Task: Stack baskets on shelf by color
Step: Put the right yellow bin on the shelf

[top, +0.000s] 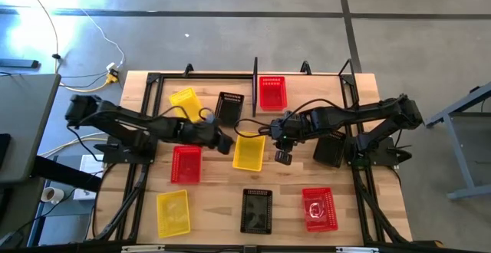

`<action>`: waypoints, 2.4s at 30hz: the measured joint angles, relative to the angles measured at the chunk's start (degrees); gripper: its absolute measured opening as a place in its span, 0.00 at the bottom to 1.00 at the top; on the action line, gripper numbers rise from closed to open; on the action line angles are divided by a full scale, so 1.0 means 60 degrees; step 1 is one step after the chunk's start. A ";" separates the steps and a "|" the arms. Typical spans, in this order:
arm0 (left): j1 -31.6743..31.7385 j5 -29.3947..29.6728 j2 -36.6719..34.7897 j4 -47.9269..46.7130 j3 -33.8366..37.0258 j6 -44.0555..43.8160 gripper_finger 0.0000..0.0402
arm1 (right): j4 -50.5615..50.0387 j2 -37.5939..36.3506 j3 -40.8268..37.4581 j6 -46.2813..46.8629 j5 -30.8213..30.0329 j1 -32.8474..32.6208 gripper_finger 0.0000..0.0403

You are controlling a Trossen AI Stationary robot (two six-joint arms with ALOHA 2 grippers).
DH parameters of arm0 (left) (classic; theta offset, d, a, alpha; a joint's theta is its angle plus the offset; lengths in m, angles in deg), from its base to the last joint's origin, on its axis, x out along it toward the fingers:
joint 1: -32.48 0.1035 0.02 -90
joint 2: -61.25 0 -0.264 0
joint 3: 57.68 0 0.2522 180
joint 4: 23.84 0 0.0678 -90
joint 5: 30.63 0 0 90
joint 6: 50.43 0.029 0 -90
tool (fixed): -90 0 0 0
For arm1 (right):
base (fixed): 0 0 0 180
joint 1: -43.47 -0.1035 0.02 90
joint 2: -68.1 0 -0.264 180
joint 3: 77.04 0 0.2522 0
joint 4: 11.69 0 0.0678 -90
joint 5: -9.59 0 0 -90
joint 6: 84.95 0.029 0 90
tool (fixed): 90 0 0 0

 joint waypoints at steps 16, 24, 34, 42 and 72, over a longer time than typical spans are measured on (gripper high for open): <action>0.0000 0.0015 0.2124 -0.0101 -0.0558 -0.0702 0.24 | -0.0007 0.0000 0.0000 -0.0002 -0.0002 0.0000 0.20; 0.0000 0.0178 0.2392 -0.0150 -0.0567 -0.0700 0.24 | -0.0007 0.0004 0.0000 0.0001 -0.0002 0.0000 0.20; 0.0000 0.0004 0.3251 0.0239 -0.0554 -0.0734 0.24 | 0.0066 0.0004 -0.0004 0.0002 -0.0002 0.0000 0.20; 0.0000 -0.0004 0.3256 0.0482 -0.0551 -0.0947 0.15 | 0.0197 0.0004 -0.0004 -0.0232 0.0586 -0.0009 0.20; -0.0452 0.0967 0.3101 -0.3755 -0.4537 -0.1002 0.01 | 0.2787 0.0007 -0.0004 -0.2002 0.1811 -0.0936 0.31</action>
